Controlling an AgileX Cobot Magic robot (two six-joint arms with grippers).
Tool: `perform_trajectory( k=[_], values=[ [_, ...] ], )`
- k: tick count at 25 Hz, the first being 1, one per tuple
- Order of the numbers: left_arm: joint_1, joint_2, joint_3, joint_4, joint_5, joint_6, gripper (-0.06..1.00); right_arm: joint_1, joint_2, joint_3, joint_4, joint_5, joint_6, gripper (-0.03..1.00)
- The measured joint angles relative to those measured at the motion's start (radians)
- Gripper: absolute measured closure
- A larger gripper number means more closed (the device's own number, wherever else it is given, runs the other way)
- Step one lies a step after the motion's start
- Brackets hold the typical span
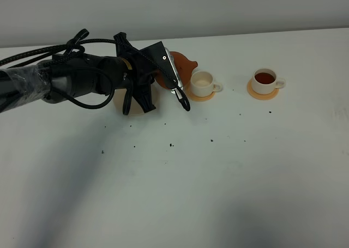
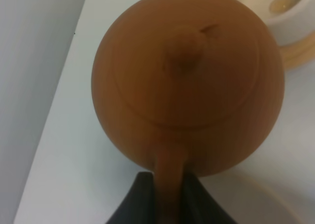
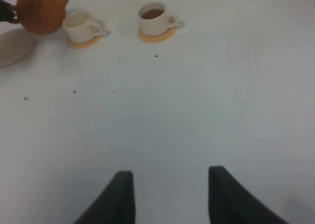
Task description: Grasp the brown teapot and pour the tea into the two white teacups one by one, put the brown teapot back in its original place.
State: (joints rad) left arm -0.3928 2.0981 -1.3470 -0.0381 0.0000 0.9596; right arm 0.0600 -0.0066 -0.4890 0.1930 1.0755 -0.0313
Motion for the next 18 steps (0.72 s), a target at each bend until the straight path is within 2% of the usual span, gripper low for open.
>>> perform_trajectory(
  k=[7,18],
  values=[
    [0.009,0.001,0.001,0.000,-0.009,0.051,0.82,0.000,-0.001,0.000,0.000,0.000,0.000,0.61],
    [0.009,0.001,0.001,0.000,-0.059,0.215,0.82,0.000,-0.001,0.000,0.000,0.000,0.000,0.61]
  ],
)
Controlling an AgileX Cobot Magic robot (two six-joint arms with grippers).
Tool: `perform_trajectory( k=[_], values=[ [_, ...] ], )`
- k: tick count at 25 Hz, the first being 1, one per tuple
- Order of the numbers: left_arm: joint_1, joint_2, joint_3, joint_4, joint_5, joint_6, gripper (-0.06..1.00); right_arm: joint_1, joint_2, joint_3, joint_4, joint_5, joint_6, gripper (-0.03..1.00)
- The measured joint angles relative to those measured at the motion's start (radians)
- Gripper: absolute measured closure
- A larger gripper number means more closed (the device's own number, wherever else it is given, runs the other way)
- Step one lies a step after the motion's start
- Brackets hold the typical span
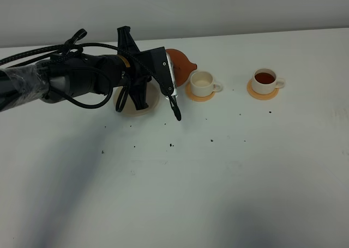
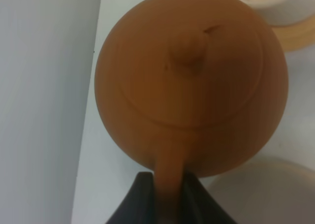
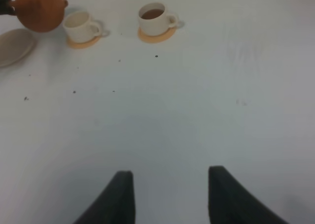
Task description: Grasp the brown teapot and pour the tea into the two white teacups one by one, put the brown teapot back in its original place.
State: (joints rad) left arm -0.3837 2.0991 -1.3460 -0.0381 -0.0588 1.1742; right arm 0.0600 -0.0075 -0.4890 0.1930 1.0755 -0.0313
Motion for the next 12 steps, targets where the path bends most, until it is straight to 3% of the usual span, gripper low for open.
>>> perform_trajectory(
  k=[12],
  values=[
    [0.000,0.001,-0.016,0.000,-0.030,0.127,0.82,0.000,0.000,0.000,0.000,0.000,0.000,0.61]
  ],
)
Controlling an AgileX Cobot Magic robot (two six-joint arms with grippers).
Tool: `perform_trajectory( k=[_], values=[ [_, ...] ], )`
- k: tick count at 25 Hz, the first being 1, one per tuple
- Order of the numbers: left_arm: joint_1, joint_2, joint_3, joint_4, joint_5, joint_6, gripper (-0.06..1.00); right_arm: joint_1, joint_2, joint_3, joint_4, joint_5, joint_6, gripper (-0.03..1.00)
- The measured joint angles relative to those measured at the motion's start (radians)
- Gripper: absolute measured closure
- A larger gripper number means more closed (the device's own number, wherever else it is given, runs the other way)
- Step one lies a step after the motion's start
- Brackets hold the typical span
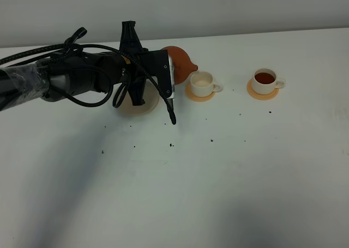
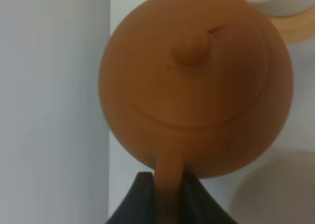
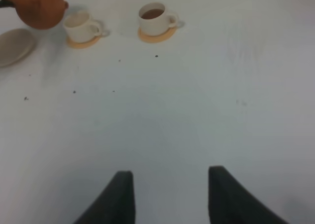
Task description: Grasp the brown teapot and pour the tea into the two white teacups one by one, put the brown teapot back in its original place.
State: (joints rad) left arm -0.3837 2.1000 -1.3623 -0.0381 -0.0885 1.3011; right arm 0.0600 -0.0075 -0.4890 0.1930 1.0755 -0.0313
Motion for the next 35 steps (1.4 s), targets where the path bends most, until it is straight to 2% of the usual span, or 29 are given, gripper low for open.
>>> perform_trajectory(
  k=[6,13,35],
  values=[
    [0.000,0.000,-0.038,0.000,-0.004,0.015,0.82,0.000,0.000,0.000,0.000,0.000,0.000,0.61],
    [0.000,0.001,-0.038,0.000,0.004,0.091,0.82,0.000,0.000,0.000,0.000,0.000,0.000,0.61],
    [-0.010,0.037,-0.044,0.000,-0.013,0.190,0.82,0.000,0.000,0.000,0.000,0.000,0.000,0.61]
  ],
)
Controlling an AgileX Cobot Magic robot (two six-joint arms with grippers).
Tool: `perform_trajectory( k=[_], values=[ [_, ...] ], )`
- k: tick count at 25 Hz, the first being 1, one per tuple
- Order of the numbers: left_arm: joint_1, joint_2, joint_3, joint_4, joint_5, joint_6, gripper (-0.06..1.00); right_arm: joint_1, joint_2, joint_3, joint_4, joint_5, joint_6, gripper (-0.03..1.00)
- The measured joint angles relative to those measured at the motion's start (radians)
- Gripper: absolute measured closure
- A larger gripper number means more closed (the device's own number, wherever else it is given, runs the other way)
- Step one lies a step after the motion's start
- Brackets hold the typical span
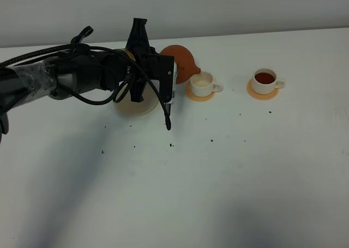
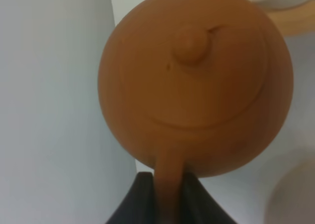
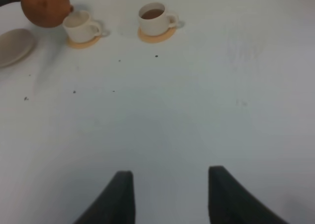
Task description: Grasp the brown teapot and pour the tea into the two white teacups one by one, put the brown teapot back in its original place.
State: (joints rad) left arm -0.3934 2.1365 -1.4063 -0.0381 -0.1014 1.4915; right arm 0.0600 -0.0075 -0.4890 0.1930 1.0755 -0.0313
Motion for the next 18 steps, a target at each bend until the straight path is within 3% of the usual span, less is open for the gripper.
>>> perform_trajectory(
  k=[18],
  values=[
    [-0.004,0.000,-0.001,-0.001,-0.065,0.173,0.82,0.000,0.000,0.000,0.000,0.000,0.000,0.61]
  ],
)
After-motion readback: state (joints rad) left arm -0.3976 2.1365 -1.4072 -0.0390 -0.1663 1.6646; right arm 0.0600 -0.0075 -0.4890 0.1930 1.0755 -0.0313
